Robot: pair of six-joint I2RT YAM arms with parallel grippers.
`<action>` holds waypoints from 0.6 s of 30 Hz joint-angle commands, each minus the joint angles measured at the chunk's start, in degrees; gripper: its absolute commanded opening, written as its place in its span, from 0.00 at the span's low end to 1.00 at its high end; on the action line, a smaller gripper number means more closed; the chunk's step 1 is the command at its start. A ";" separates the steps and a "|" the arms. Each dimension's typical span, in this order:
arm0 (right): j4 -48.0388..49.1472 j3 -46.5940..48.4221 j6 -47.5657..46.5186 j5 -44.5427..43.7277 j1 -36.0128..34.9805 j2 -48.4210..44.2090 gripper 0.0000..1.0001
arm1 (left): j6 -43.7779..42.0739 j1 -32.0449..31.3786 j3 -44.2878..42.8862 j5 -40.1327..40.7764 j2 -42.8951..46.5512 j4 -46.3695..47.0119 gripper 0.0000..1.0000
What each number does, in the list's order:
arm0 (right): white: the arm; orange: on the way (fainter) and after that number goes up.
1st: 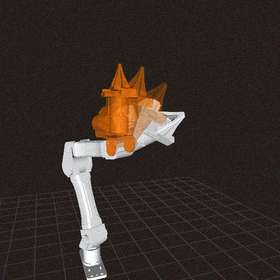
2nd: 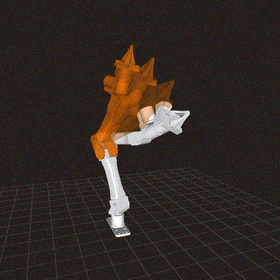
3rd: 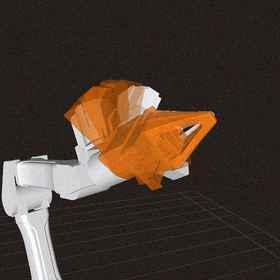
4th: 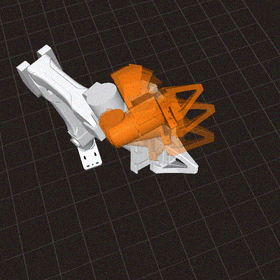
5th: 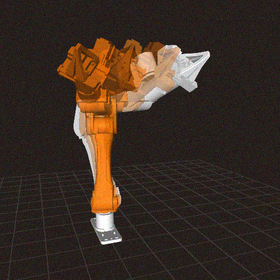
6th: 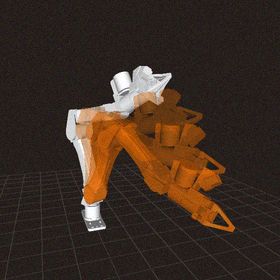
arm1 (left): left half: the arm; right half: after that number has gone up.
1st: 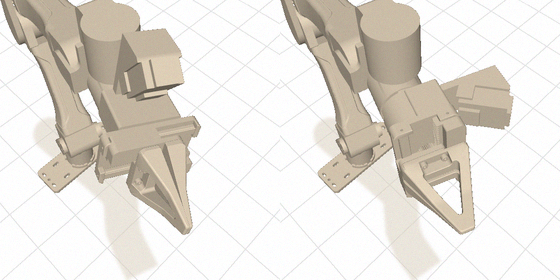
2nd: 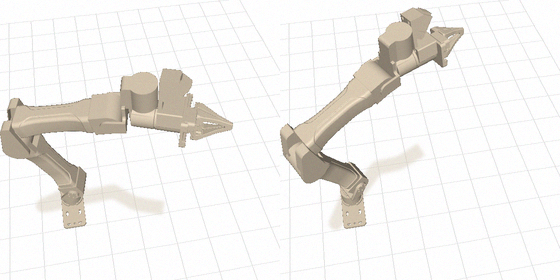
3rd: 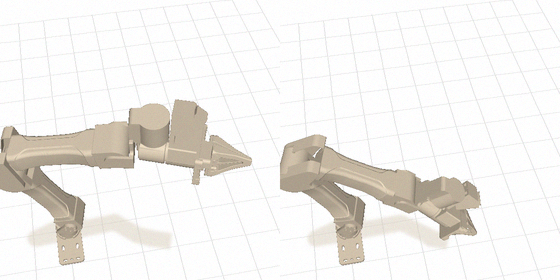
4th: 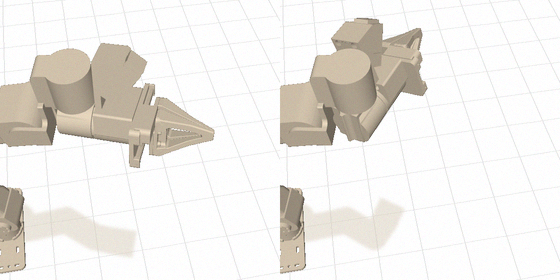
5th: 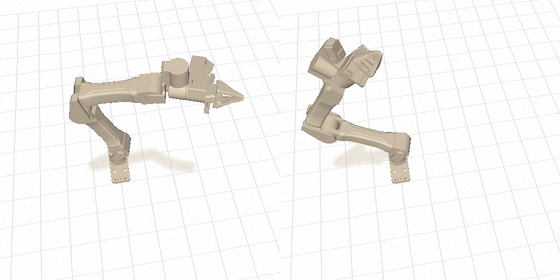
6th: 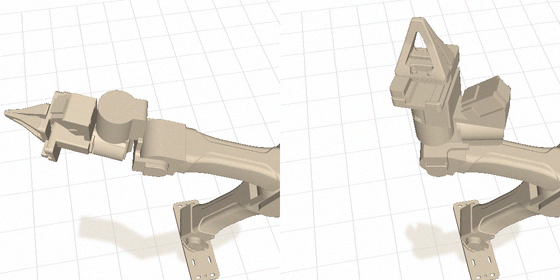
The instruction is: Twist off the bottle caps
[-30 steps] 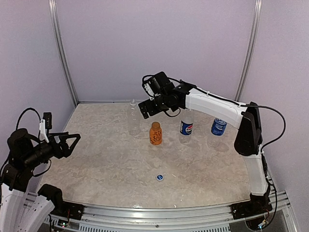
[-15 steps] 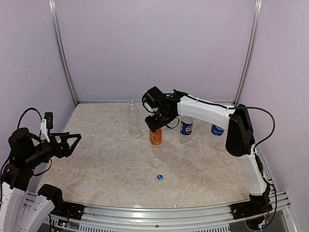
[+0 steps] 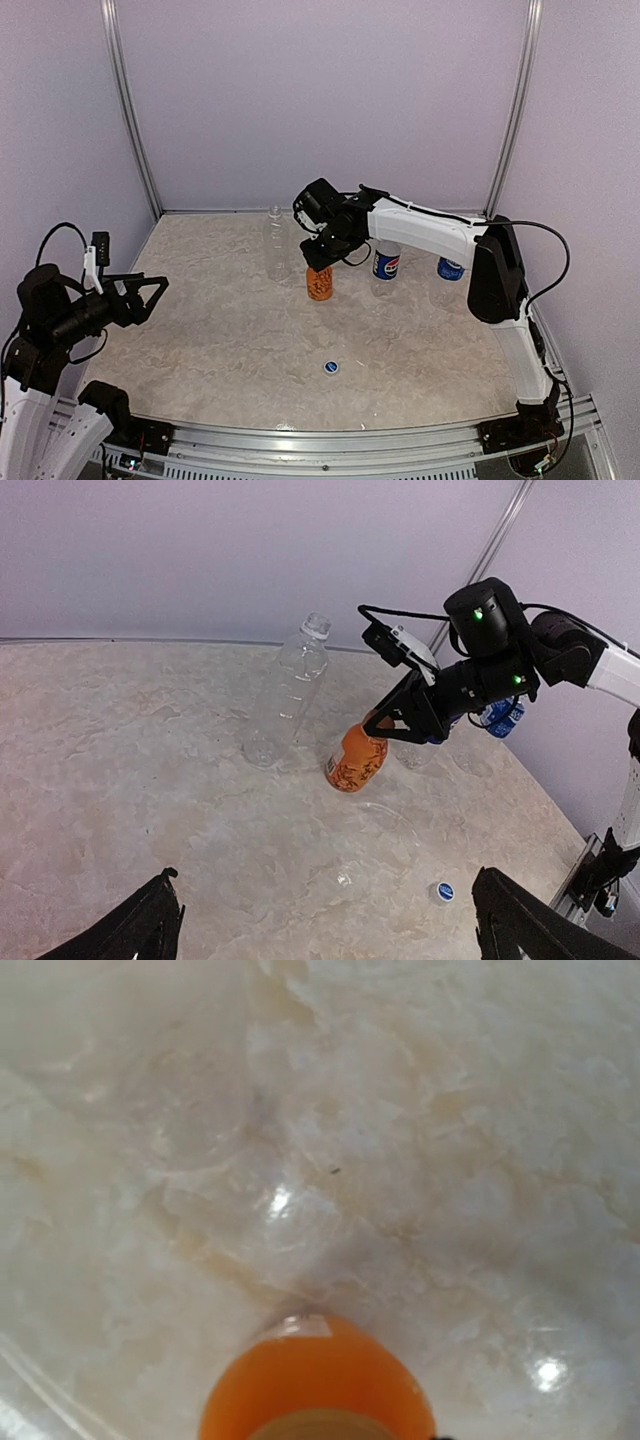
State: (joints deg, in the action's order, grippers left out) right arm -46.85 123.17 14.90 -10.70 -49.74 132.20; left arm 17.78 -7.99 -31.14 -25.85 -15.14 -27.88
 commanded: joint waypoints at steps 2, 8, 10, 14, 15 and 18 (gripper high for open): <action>-0.05 -4.26 0.03 6.82 -0.55 -6.07 0.00 | -3.70 0.52 -2.15 -5.03 -0.43 -0.55 0.99; 7.54 -12.17 -2.15 19.34 -6.34 -18.41 0.00 | -19.06 -1.26 -13.65 -11.28 -6.26 -11.46 0.94; 14.76 -14.48 -2.09 23.30 -9.20 -21.88 0.00 | -27.37 -3.50 -18.71 -12.06 -9.58 -16.84 0.94; 26.29 -14.93 -1.22 22.41 -15.33 -23.80 0.00 | -37.51 -11.99 -26.61 -8.63 -17.43 -26.93 0.96; 28.44 -14.48 -1.19 21.92 -16.53 -23.51 0.00 | -38.78 -14.98 -27.98 -6.93 -18.91 -28.31 0.96; 30.87 -10.87 -2.30 20.48 -18.96 -21.83 0.00 | -41.70 -22.97 -31.29 -1.77 -24.24 -29.52 0.97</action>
State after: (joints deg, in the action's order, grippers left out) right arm -24.84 109.49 13.56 9.74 -66.50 108.29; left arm -13.98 -23.44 -59.05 -33.28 -33.65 -48.86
